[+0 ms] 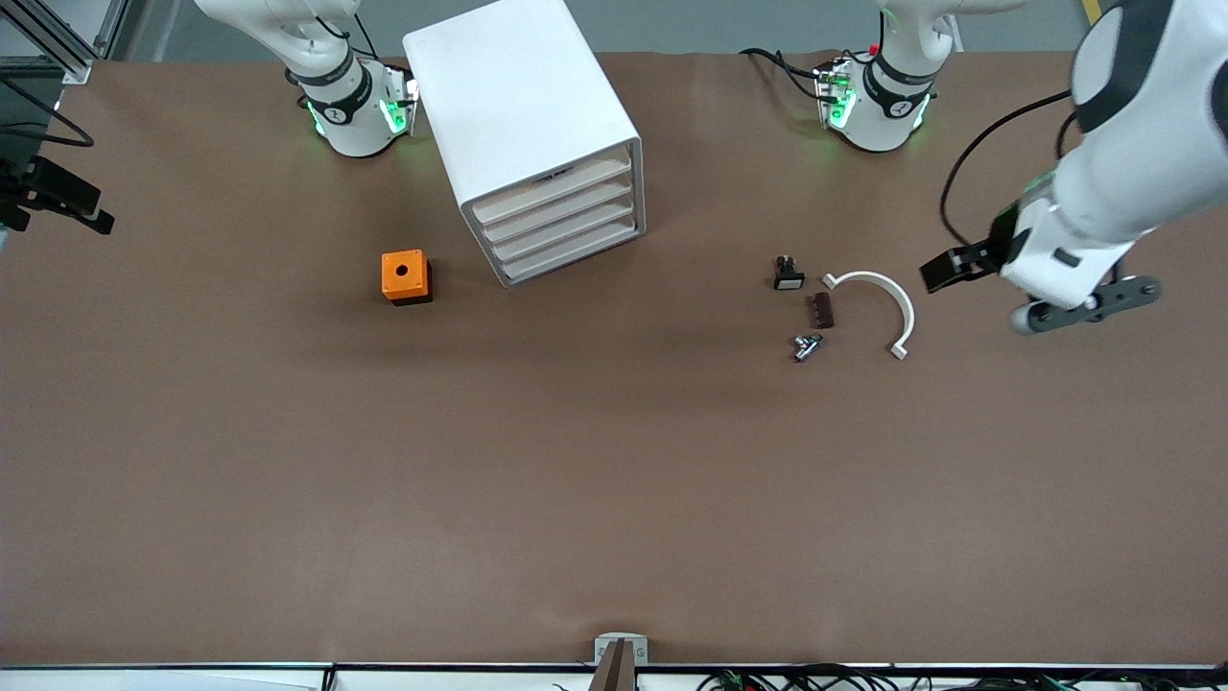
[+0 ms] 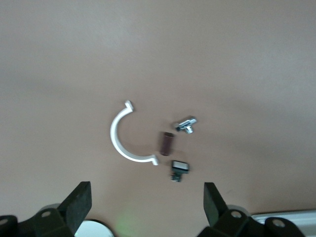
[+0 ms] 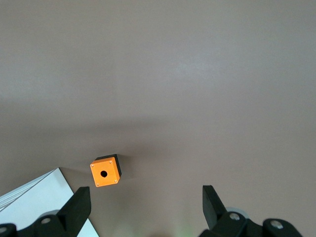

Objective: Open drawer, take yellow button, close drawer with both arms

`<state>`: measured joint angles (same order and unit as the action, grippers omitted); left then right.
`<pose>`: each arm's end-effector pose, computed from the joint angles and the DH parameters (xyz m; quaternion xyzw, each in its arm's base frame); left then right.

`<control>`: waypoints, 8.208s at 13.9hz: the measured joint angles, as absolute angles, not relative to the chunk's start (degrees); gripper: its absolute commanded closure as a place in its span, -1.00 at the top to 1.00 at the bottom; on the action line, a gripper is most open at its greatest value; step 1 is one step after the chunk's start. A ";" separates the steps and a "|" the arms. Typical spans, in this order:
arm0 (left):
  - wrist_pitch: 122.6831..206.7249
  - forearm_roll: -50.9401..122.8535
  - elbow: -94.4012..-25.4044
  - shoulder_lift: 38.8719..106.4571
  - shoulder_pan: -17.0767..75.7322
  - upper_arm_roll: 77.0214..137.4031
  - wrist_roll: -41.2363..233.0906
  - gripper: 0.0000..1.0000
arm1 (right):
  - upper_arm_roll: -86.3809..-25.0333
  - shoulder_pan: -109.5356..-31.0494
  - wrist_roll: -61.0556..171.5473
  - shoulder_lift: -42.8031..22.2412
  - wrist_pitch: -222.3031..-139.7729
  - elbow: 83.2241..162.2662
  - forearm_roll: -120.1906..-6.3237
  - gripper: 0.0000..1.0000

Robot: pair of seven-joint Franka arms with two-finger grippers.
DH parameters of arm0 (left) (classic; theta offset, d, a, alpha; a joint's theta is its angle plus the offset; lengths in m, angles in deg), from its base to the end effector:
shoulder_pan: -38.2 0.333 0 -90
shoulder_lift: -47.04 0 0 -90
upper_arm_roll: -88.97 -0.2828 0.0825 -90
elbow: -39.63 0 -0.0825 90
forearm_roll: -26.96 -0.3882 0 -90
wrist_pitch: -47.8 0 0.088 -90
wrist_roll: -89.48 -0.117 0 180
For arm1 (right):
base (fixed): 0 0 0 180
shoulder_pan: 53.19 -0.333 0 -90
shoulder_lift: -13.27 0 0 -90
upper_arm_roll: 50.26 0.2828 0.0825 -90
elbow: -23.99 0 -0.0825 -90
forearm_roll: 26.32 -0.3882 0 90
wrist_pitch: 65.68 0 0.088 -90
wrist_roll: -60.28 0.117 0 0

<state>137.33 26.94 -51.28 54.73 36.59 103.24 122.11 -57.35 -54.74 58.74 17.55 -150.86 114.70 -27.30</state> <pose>0.5631 -0.1532 0.4986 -0.9863 -0.1450 0.0769 0.0167 0.5266 -0.0513 0.6085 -0.9993 0.0340 0.0104 0.0138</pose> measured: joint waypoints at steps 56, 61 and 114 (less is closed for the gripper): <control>139.05 85.79 -42.88 93.07 7.65 105.03 232.51 -0.94 | -56.91 -56.14 66.36 3.62 -156.24 112.83 -26.50 1.00; 138.86 85.97 -41.13 93.05 10.54 104.23 232.23 -0.94 | -56.69 -57.65 75.21 3.62 -156.09 112.84 -26.73 1.00; 141.62 25.35 -39.51 82.67 30.55 120.37 143.98 0.99 | -56.41 -106.89 157.61 -8.34 -176.24 116.57 -28.12 -0.83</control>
